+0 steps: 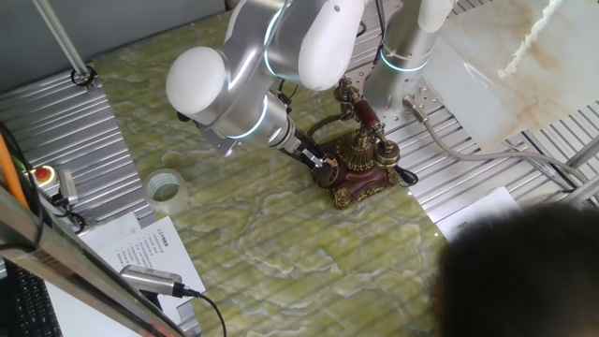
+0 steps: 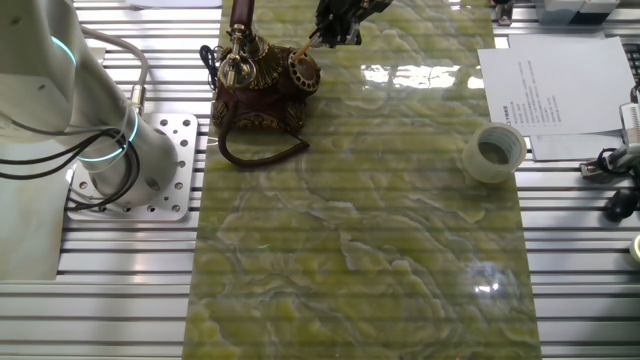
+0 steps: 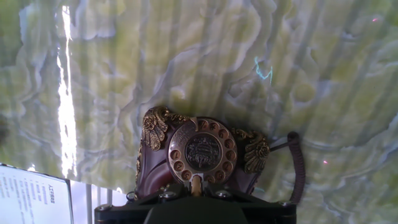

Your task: Dial a number on an old rotary phone

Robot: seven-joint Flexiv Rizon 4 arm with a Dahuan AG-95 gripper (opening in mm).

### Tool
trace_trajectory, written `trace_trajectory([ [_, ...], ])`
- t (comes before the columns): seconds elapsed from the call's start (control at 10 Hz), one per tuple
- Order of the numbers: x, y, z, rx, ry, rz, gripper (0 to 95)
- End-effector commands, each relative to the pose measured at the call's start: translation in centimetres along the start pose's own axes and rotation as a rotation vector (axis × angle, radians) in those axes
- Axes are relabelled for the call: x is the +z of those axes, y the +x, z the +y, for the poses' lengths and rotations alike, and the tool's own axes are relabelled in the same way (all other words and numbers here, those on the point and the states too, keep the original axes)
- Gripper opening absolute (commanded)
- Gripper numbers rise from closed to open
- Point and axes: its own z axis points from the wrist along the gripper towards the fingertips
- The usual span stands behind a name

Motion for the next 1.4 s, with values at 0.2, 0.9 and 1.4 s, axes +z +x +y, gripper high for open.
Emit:
trace_trajectory([
  [0.2,0.04,-0.11,-0.03,0.004,-0.006,-0.005,0.0],
  [0.9,0.0,-0.16,0.02,0.001,-0.017,-0.016,0.0],
  [1.4,0.01,-0.22,0.06,-0.001,-0.029,-0.023,0.0],
])
